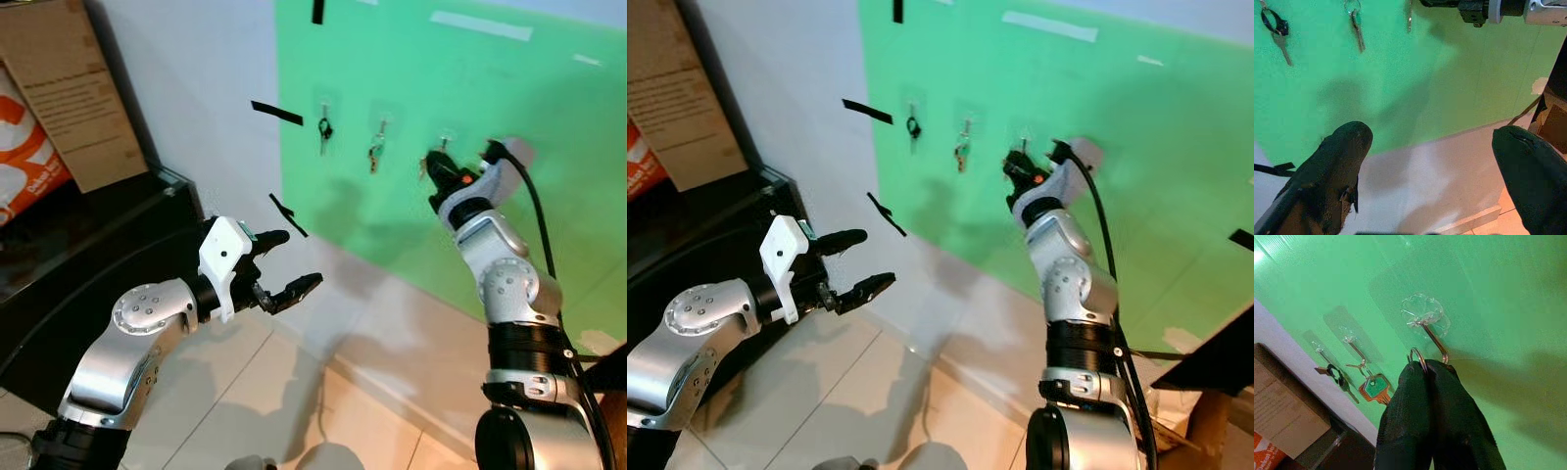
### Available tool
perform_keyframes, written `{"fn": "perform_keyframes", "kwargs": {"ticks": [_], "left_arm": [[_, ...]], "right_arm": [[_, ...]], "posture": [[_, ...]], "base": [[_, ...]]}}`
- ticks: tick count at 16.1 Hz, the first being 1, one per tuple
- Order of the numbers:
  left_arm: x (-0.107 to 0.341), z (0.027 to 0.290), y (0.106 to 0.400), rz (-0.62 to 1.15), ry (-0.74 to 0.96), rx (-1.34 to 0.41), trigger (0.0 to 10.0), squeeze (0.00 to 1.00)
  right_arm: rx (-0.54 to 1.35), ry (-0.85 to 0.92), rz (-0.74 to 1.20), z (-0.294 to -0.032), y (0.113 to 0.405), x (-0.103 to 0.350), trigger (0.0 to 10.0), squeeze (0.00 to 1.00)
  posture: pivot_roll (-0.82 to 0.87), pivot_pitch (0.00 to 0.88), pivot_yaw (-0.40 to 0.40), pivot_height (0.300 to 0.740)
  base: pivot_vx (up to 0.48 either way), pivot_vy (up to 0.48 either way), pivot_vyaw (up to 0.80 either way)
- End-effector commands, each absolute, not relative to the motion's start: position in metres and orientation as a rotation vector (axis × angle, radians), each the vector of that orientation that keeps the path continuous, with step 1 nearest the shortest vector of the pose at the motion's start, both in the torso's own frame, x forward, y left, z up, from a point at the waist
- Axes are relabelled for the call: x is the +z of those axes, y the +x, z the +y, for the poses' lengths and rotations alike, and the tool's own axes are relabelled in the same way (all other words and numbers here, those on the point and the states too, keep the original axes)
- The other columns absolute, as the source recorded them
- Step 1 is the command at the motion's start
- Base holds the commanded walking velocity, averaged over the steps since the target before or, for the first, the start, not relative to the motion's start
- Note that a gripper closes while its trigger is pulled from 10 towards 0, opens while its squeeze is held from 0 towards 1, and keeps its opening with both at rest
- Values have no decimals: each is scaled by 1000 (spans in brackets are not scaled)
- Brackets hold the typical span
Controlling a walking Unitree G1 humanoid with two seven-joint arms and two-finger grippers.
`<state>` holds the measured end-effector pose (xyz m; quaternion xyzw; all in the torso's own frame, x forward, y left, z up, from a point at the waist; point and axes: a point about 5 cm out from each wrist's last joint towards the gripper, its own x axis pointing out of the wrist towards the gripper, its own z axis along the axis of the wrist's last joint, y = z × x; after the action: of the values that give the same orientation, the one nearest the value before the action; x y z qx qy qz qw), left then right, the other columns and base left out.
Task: Hang keys on a hook
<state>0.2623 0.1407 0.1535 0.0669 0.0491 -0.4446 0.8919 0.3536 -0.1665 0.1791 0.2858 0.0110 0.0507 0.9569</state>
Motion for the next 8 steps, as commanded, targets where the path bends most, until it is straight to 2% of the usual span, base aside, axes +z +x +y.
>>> {"fn": "perform_keyframes", "kwargs": {"ticks": [1, 5, 8], "left_arm": [[157, 138, 263, 90, 149, -938, 10000, 0], [157, 139, 264, 88, 151, -937, 10000, 0], [159, 140, 265, 84, 155, -933, 10000, 0]], "right_arm": [[23, 582, 25, -187, 349, 175, 10000, 0], [33, 522, 15, -185, 346, 179, 10000, 0], [51, 540, -79, -186, 345, 191, 10000, 0]], "posture": [[-48, 0, 21, 740], [-46, 0, 21, 740], [-46, 0, 23, 740]], "base": [[0, 0, 0], [0, 0, 0], [0, 0, 0]]}}
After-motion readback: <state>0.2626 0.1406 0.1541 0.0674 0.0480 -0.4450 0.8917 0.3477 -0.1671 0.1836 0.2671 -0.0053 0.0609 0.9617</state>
